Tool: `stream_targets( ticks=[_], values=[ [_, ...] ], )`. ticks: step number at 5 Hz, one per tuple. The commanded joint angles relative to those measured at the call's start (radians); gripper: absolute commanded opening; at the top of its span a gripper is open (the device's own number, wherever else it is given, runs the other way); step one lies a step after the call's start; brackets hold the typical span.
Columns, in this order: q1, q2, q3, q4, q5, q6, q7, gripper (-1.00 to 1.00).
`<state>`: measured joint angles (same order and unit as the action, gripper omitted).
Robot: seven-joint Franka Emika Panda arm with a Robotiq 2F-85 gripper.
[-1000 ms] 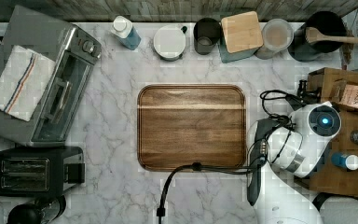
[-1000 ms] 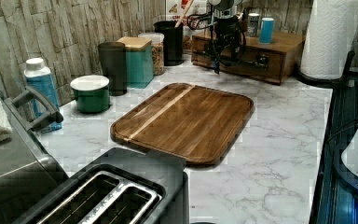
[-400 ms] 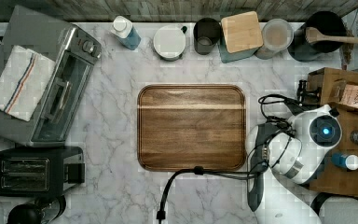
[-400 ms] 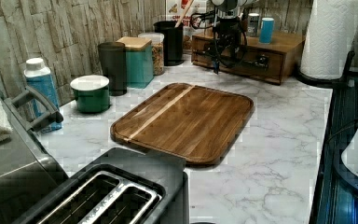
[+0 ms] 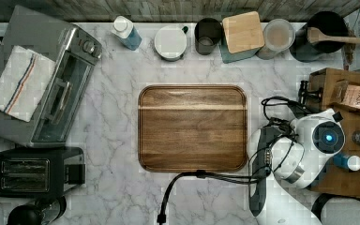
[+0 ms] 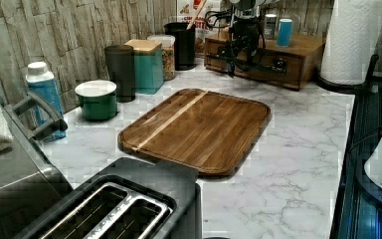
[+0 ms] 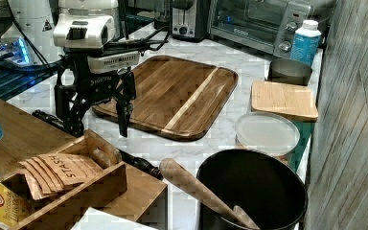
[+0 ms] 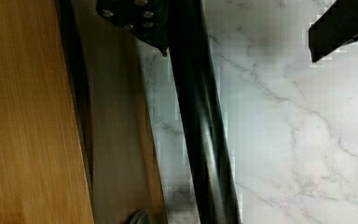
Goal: Open the drawer.
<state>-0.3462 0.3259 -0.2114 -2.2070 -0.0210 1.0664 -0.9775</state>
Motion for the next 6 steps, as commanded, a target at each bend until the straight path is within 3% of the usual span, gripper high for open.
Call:
stream_targets(
  ticks=[1,3,4,5,6],
  values=[
    [0.219,-0.133,0.232,-0.133,0.105,-0.053,0.155,1.00],
    [0.253,-0.165,0.323,-0.199,0.222,0.045,0.149,1.00],
    [0.257,-0.188,0.344,-0.216,0.189,0.032,0.241,1.00],
    [0.209,-0.214,0.379,-0.232,0.262,0.025,0.178,1.00],
    [0.202,-0.214,0.386,-0.232,0.261,0.026,0.178,1.00]
  ],
)
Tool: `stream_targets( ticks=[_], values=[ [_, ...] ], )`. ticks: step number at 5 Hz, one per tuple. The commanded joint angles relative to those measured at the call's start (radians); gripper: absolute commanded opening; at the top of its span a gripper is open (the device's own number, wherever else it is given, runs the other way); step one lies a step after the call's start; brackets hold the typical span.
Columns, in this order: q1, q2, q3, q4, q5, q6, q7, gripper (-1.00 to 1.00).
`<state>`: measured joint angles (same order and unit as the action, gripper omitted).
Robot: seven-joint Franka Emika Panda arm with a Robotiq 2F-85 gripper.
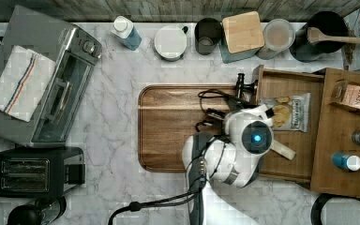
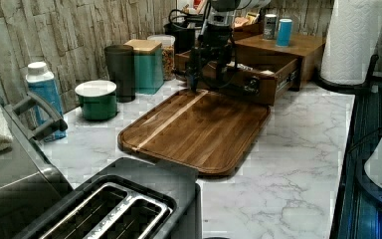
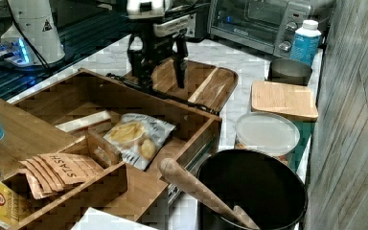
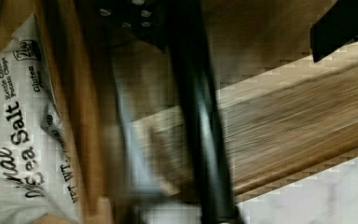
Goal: Open the drawer.
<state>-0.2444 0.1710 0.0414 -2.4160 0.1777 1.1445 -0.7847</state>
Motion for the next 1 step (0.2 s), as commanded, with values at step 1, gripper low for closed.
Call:
stream_targets(
  ticks=[1],
  values=[
    [0.095,-0.059,0.138,-0.023,0.061,-0.052,-0.013,1.00]
  ],
)
